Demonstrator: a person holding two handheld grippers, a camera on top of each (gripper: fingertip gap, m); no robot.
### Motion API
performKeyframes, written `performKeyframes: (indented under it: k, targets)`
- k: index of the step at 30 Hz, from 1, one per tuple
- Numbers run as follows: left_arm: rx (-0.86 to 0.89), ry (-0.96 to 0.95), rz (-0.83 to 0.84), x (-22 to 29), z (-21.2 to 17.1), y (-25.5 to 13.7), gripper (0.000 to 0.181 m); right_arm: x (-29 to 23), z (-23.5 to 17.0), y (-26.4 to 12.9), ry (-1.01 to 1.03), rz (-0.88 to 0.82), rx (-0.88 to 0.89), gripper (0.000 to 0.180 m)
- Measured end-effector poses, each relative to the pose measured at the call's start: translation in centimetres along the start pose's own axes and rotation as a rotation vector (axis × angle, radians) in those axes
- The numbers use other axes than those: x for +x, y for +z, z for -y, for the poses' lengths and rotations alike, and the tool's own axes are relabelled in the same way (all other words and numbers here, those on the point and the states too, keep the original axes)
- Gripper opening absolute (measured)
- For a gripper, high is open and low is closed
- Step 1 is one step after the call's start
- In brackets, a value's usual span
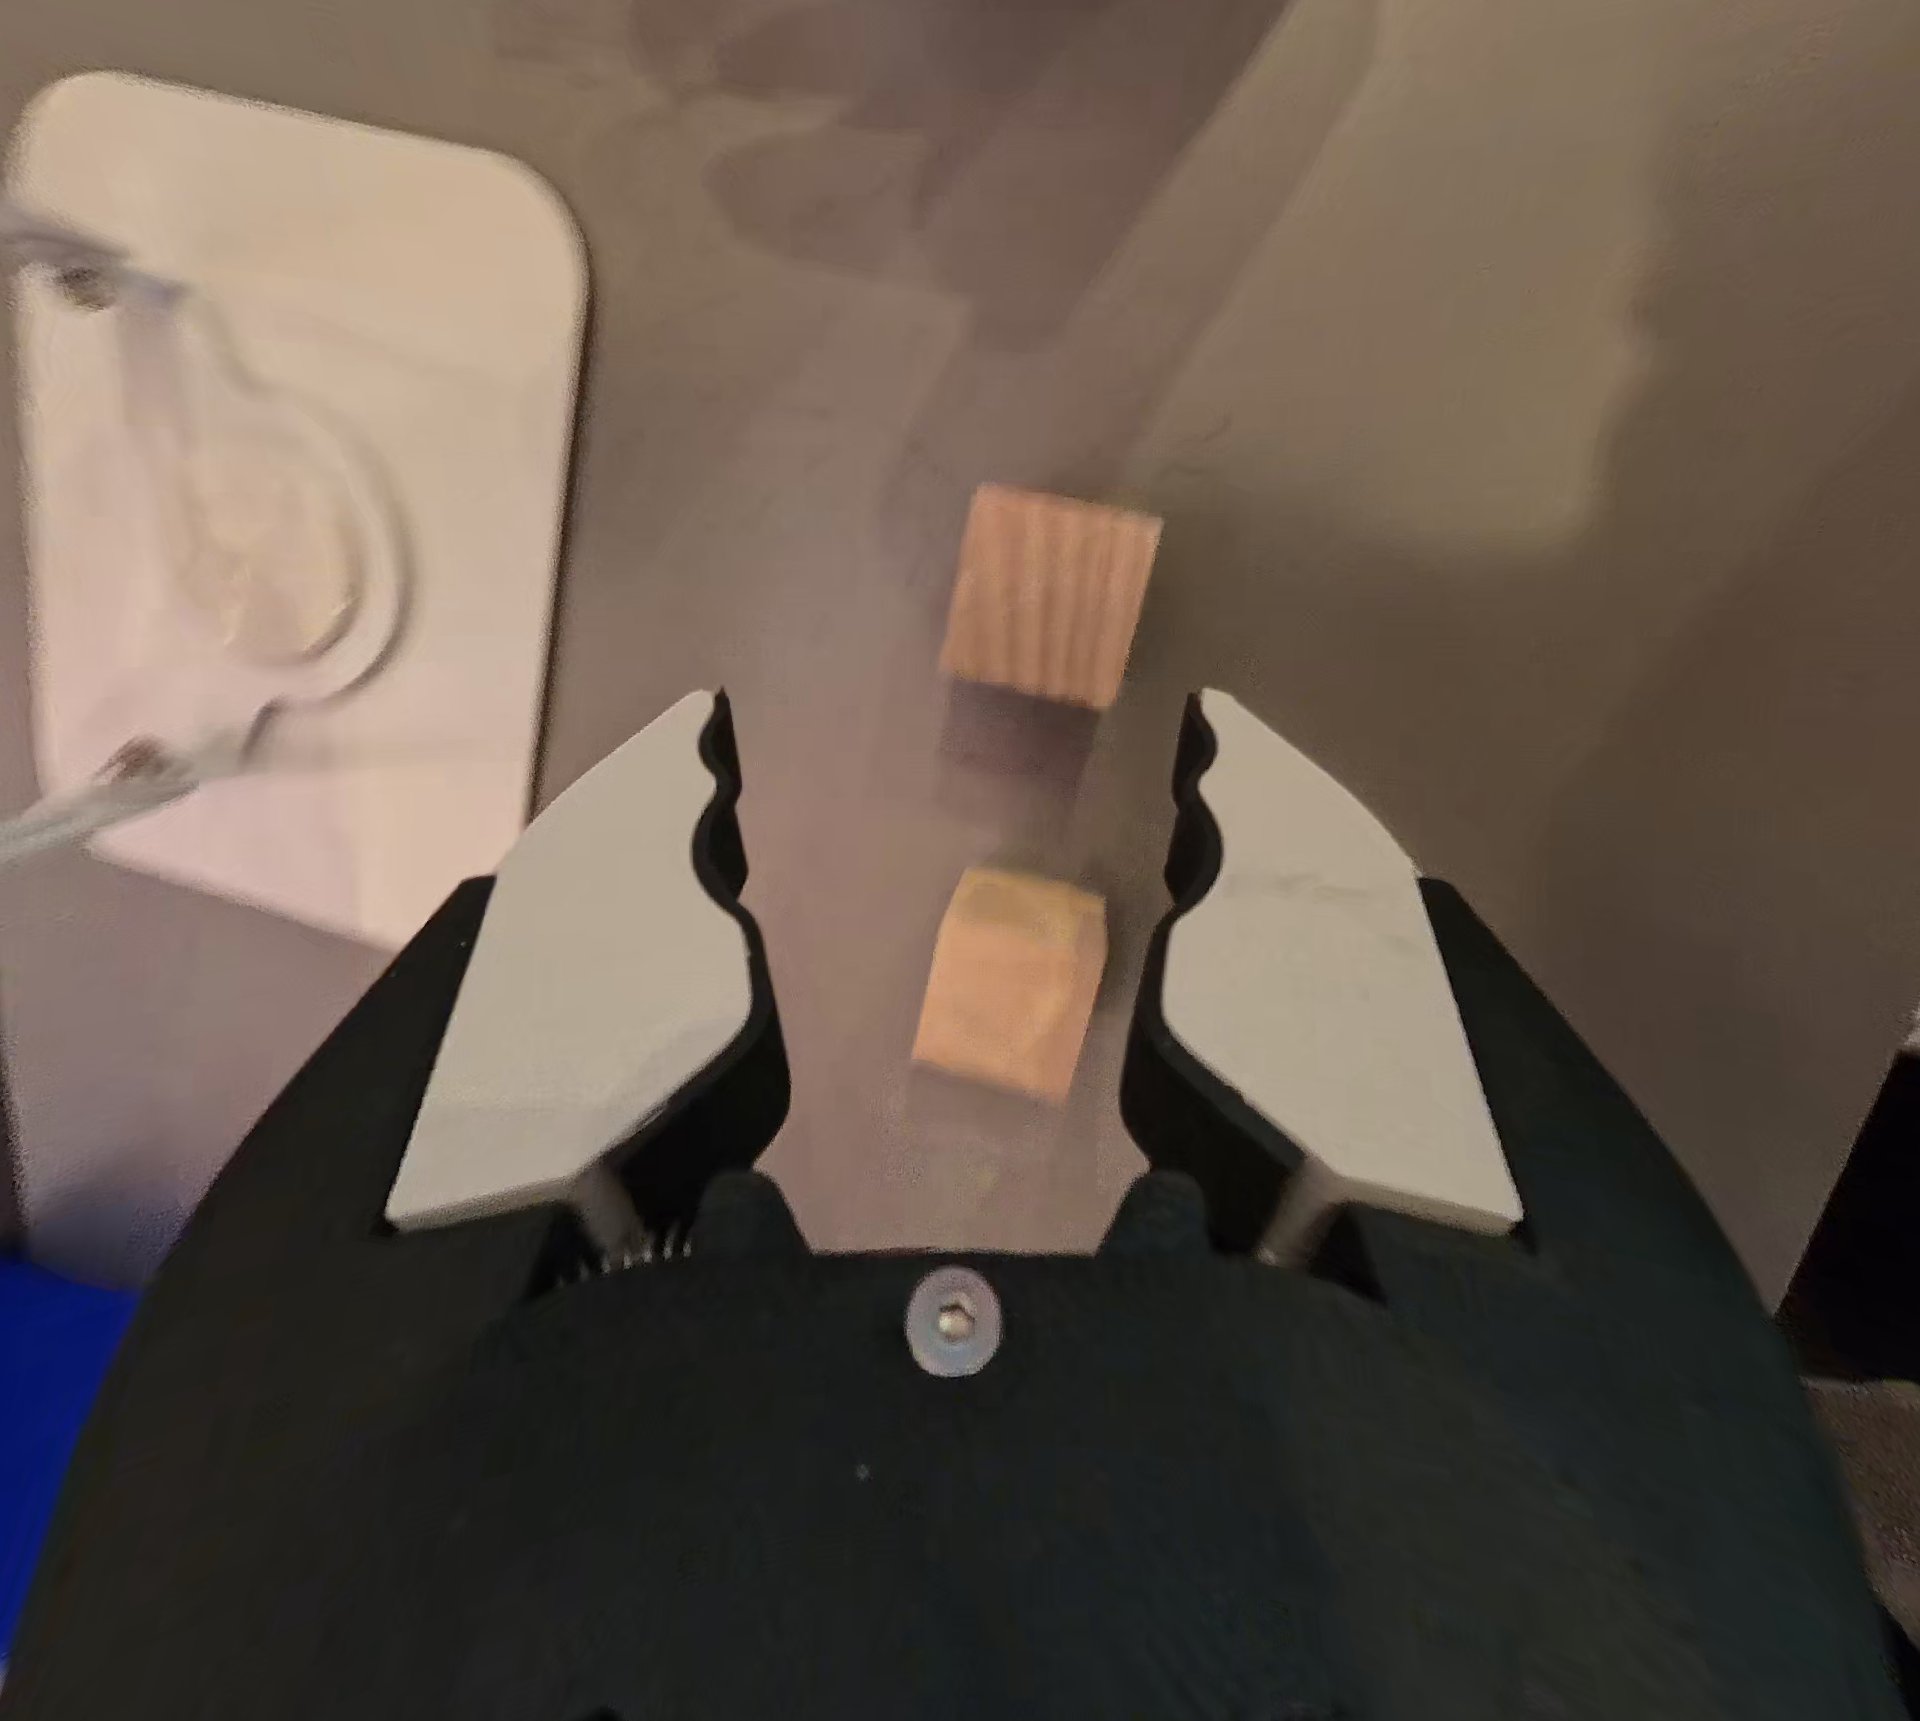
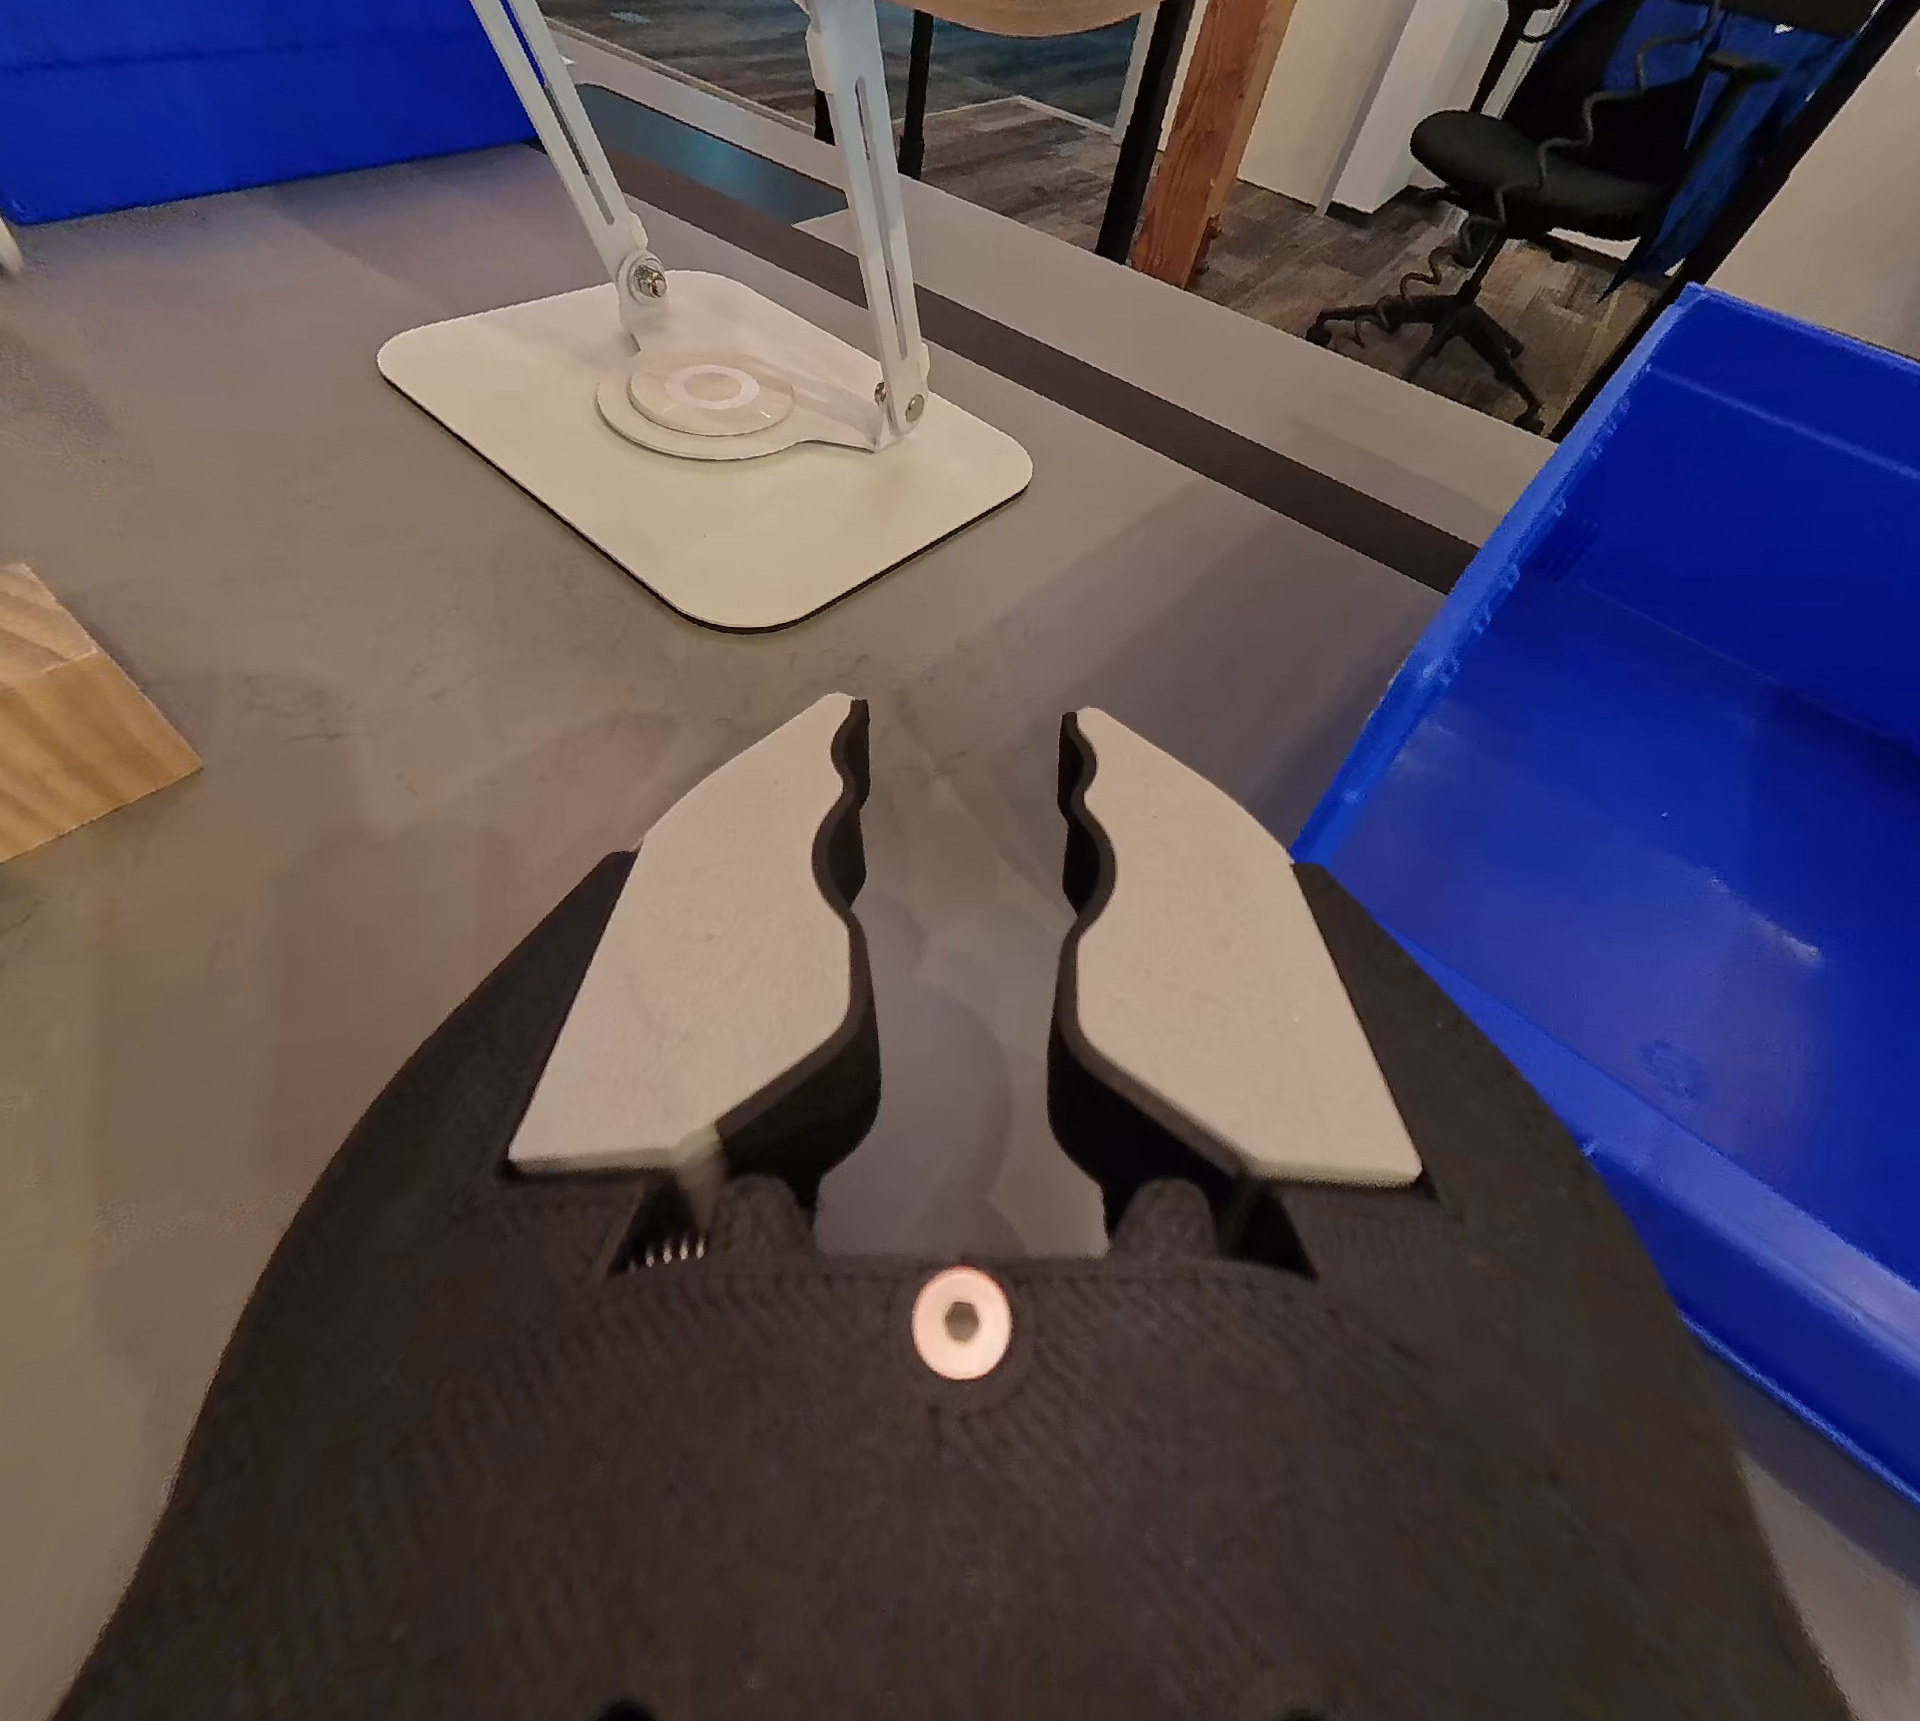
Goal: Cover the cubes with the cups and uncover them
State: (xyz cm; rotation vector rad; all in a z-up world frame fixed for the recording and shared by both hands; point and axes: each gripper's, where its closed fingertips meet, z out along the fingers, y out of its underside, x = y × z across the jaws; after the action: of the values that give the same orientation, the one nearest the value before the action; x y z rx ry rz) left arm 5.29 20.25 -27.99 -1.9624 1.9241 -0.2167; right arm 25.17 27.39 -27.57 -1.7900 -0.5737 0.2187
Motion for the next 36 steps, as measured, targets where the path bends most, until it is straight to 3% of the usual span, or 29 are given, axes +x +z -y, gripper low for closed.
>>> performKeyframes:
  k: [3, 6, 9, 12, 15, 19, 26, 32, 36]
  targets:
    - [0.012, -0.076, 0.131, -4.7, -5.0, -5.5, 0.067, 0.0, 0.0, 0.0, -0.001, 0.001, -0.002, 0.035]
    - [-0.045, -0.132, 0.280, -10.3, -13.1, -10.7, 0.059, -0.1, -0.1, 0.1, -0.006, 0.001, -0.007, 0.035]
    - [-0.121, -0.205, 0.316, -14.2, -21.2, -13.7, 0.049, -0.1, -0.1, 0.1, -0.010, -0.001, -0.009, 0.035]
    - [-0.201, -0.359, 0.280, -16.1, -27.3, -14.2, 0.048, -0.1, -0.2, 0.1, -0.013, -0.007, -0.012, 0.034]
    - [-0.236, -0.614, 0.209, -16.4, -30.3, -12.4, 0.051, 0.0, -0.3, 0.1, -0.013, -0.013, -0.015, 0.034]
    - [-0.262, -0.794, 0.177, -16.7, -32.4, -9.4, 0.052, 0.0, -0.3, 0.2, -0.011, -0.007, -0.021, 0.034]
    - [-0.321, -0.918, 0.212, -17.8, -34.0, -6.8, 0.068, -0.1, -0.3, 0.2, -0.008, 0.002, -0.022, 0.034]
    - [-0.323, -0.970, 0.160, -17.6, -34.5, -5.5, 0.051, -0.3, -0.3, 0.2, -0.004, 0.010, -0.022, 0.034]
    - [-0.283, -0.902, 0.212, -18.4, -33.6, -7.3, 0.047, -0.3, -0.2, 0.2, 0.001, 0.012, -0.019, 0.034]
